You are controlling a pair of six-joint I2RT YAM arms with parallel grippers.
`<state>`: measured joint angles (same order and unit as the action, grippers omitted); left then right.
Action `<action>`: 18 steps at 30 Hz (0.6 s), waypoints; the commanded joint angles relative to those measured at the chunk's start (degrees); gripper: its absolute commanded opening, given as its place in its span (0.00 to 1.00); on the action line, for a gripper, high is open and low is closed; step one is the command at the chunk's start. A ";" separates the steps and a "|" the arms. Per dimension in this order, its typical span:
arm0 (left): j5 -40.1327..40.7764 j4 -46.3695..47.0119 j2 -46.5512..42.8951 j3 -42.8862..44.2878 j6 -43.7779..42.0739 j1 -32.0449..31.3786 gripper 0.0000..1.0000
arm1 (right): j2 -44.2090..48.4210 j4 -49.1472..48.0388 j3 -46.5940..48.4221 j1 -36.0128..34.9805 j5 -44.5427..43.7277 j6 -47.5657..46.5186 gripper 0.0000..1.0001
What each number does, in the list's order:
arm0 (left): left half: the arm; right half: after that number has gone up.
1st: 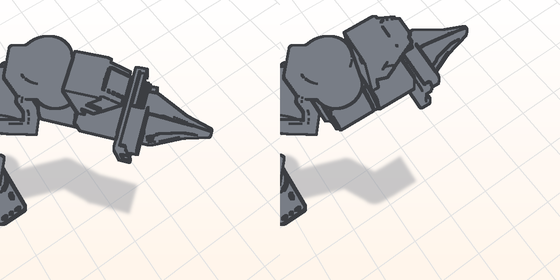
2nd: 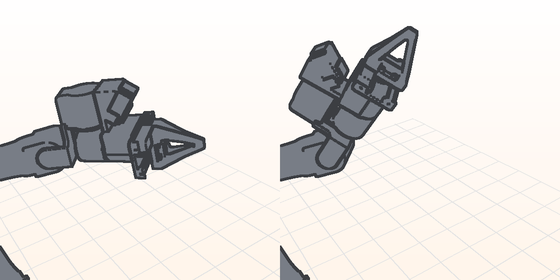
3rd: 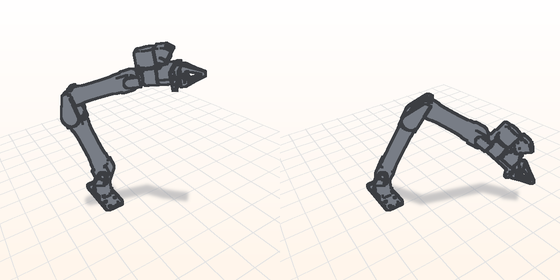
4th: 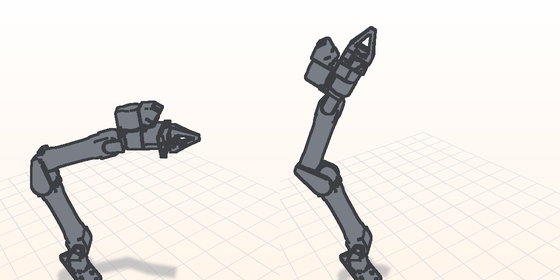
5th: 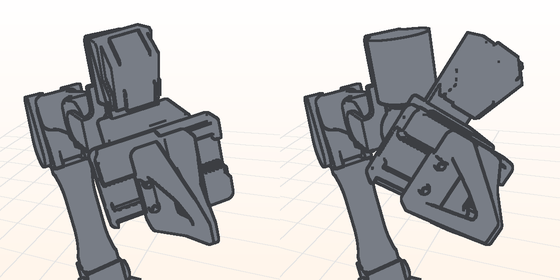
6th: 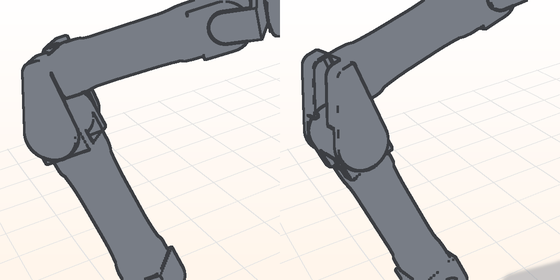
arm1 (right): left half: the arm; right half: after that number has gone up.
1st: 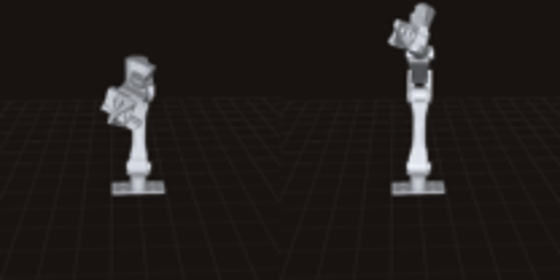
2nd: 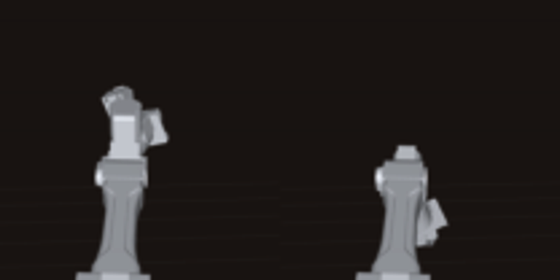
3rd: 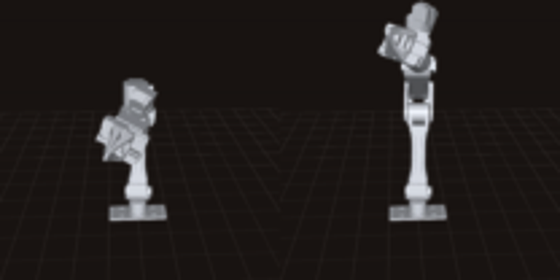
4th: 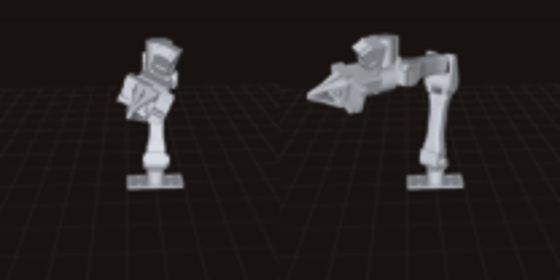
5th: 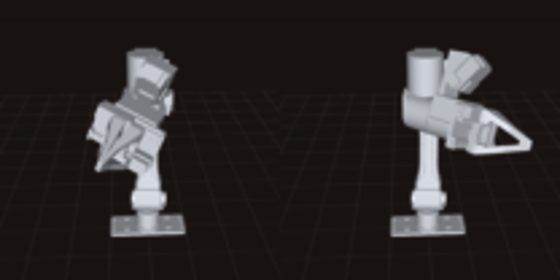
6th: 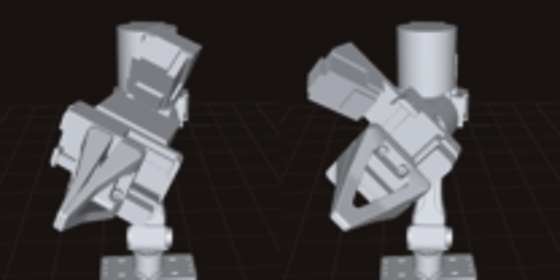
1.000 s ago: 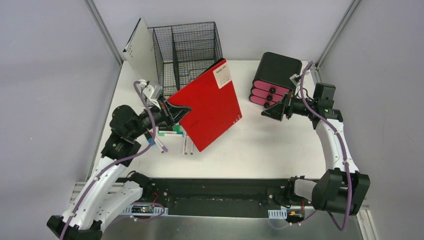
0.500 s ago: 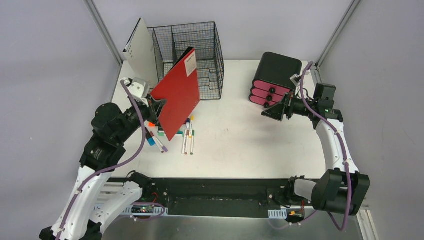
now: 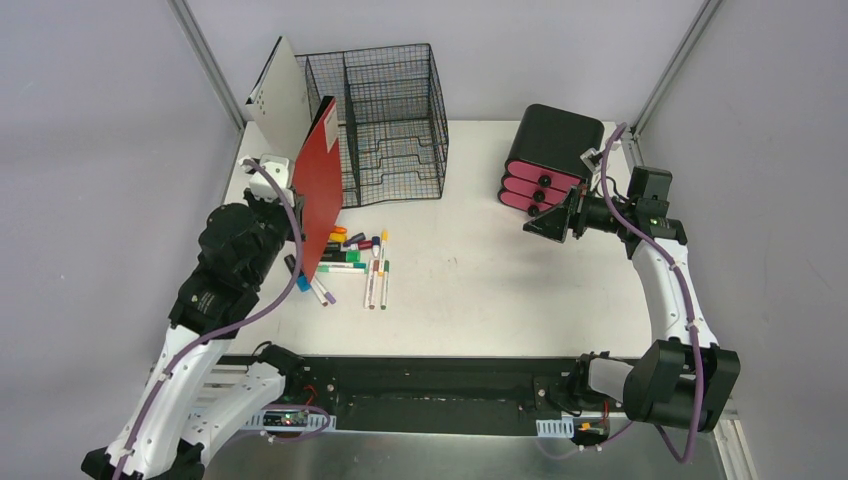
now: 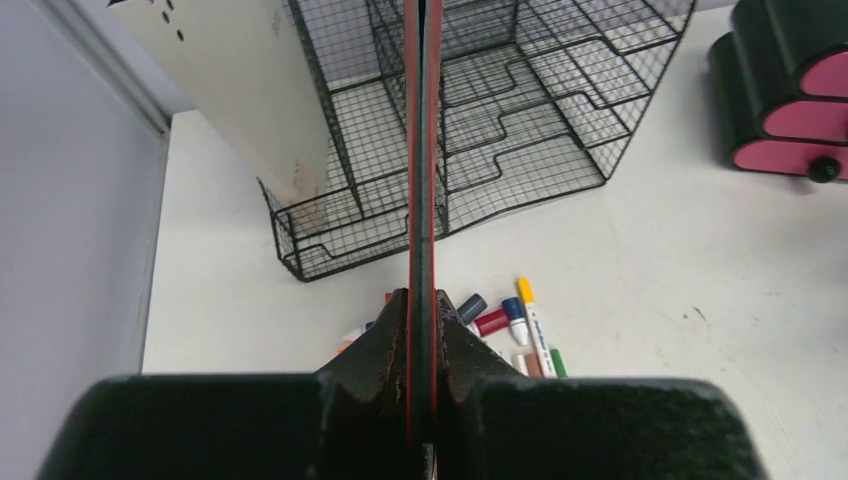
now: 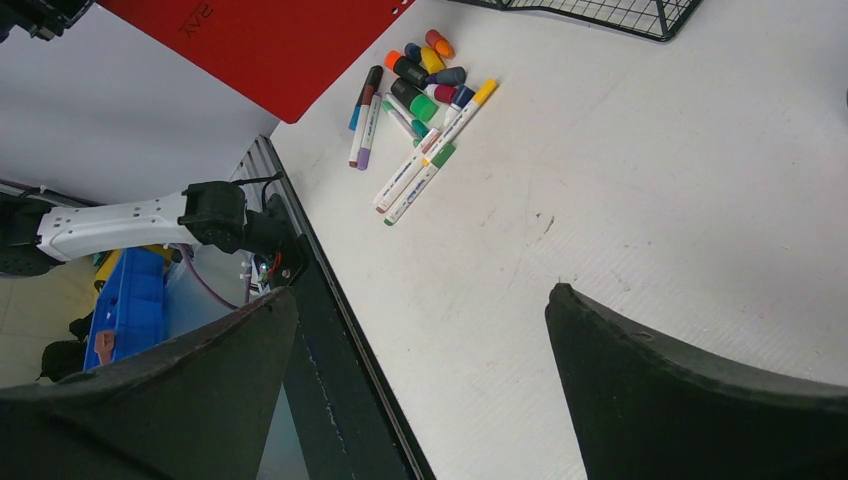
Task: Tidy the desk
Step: Place the folder in the storage box.
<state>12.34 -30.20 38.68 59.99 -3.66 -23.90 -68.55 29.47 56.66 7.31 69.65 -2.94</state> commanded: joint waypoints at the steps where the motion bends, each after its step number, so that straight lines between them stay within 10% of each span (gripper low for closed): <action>1: 6.83 11.26 1.16 -0.29 -0.87 0.43 0.00 | 1.85 -0.82 2.53 0.51 0.31 -1.26 0.99; 18: 9.25 32.51 16.46 3.63 -8.28 1.41 0.00 | 3.55 -0.84 2.32 0.44 1.14 -0.98 0.99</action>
<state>20.08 -12.43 52.01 59.00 -8.67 -23.83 -66.92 29.50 56.66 7.33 69.67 -2.94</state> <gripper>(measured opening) 0.033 0.990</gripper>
